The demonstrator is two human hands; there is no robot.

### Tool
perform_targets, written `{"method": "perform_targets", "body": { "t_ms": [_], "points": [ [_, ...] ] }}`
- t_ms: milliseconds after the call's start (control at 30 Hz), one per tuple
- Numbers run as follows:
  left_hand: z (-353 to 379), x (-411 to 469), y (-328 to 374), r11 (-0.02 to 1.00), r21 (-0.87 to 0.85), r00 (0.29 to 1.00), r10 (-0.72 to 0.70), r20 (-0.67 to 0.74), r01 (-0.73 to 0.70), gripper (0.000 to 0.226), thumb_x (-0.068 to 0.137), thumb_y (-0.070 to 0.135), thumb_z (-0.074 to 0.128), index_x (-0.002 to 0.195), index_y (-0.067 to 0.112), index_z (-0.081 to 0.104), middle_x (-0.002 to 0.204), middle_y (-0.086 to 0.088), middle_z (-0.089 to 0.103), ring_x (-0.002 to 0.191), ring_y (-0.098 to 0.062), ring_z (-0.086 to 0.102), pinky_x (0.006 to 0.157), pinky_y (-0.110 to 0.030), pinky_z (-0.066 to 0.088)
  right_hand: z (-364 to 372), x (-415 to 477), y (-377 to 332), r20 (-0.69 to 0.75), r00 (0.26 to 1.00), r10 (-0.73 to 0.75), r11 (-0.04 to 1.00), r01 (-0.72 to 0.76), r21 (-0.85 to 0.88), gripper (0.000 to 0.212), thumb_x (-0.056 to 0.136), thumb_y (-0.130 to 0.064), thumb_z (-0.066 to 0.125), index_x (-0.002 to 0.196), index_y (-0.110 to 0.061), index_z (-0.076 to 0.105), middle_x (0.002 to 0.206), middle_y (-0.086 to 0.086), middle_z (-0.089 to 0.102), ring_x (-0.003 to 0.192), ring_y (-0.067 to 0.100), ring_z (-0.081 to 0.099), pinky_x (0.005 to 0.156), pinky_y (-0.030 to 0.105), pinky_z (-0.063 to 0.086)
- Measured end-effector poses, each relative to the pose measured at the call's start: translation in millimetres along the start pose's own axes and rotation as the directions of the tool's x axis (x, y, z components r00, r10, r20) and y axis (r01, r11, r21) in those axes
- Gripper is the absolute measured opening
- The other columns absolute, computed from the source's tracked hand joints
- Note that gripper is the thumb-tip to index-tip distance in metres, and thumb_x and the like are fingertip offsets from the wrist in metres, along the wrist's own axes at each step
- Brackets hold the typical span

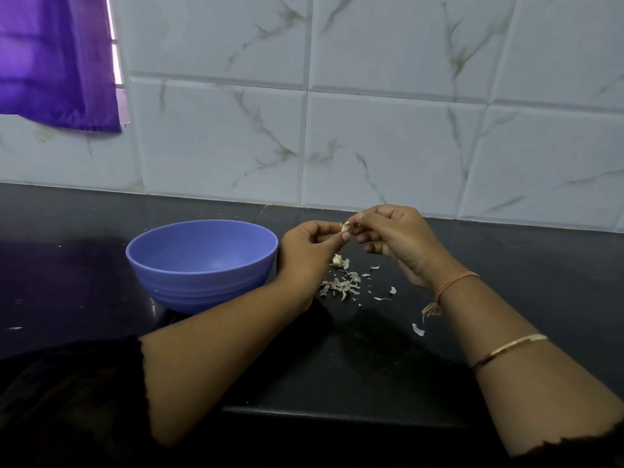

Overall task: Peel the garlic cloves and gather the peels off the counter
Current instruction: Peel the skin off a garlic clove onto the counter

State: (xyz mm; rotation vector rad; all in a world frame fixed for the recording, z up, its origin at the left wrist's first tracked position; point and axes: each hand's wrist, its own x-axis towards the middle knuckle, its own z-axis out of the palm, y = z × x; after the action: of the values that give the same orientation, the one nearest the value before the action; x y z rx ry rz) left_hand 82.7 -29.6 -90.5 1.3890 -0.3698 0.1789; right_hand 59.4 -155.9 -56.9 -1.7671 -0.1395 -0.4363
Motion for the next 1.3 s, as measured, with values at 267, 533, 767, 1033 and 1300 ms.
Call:
{"method": "perform_targets", "body": {
  "t_ms": [267, 533, 767, 1033, 1300],
  "points": [
    [1.4, -0.2, -1.3, 0.998, 0.060, 1.000, 0.000, 0.019, -0.001, 0.009, 0.079, 0.007, 0.070, 0.084, 0.014, 0.067, 0.072, 0.001, 0.067, 0.067, -0.005, 0.061, 0.050, -0.010, 0.045, 0.8, -2.0, 1.3, -0.022, 0.993, -0.118, 0.981, 0.113, -0.158, 0.009, 0.081, -0.002, 0.064, 0.072, -0.004, 0.065, 0.064, 0.008, 0.063, 0.057, 0.013, 0.056, 0.056, 0.020, 0.053],
    [1.8, -1.6, 0.9, 0.999, 0.036, 0.999, -0.027, 0.047, 0.025, 0.020, 0.080, 0.004, 0.068, 0.099, 0.003, 0.069, 0.078, -0.001, 0.068, 0.070, -0.005, 0.061, 0.070, -0.017, 0.051, -1.3, 1.1, 3.2, -0.012, 0.991, -0.132, 0.966, 0.126, -0.225, 0.017, 0.084, -0.004, 0.060, 0.068, -0.007, 0.066, 0.063, 0.010, 0.063, 0.056, 0.013, 0.056, 0.055, 0.021, 0.050],
    [2.5, -2.7, 3.4, 0.996, -0.044, 0.994, -0.070, 0.080, 0.074, 0.016, 0.080, 0.003, 0.068, 0.095, 0.001, 0.069, 0.074, -0.005, 0.066, 0.068, -0.009, 0.057, 0.067, -0.019, 0.049, 2.1, 3.0, 4.8, -0.073, 0.997, -0.015, 0.989, 0.004, -0.147, 0.022, 0.084, -0.005, 0.059, 0.062, -0.010, 0.061, 0.057, 0.004, 0.057, 0.051, 0.009, 0.049, 0.050, 0.019, 0.040],
    [2.8, -3.3, 4.9, 0.990, -0.093, 0.989, -0.096, 0.110, 0.107, 0.008, 0.079, 0.003, 0.068, 0.087, 0.006, 0.069, 0.075, -0.008, 0.064, 0.071, -0.013, 0.055, 0.068, -0.023, 0.047, 4.4, 3.1, 2.1, -0.031, 0.983, 0.178, 0.979, -0.174, 0.107, 0.024, 0.084, 0.000, 0.053, 0.061, -0.007, 0.053, 0.046, -0.001, 0.045, 0.045, 0.009, 0.034, 0.039, 0.015, 0.026],
    [3.5, -2.9, 4.3, 0.992, -0.101, 0.992, -0.065, 0.111, 0.076, 0.007, 0.080, 0.003, 0.067, 0.084, 0.009, 0.069, 0.072, -0.004, 0.064, 0.065, -0.008, 0.054, 0.064, -0.020, 0.047, 2.2, 3.0, 1.1, 0.048, 0.949, 0.313, 0.911, -0.314, 0.268, 0.021, 0.086, -0.003, 0.051, 0.066, -0.010, 0.053, 0.048, -0.001, 0.043, 0.041, 0.005, 0.034, 0.037, 0.014, 0.028]
  ]
}}
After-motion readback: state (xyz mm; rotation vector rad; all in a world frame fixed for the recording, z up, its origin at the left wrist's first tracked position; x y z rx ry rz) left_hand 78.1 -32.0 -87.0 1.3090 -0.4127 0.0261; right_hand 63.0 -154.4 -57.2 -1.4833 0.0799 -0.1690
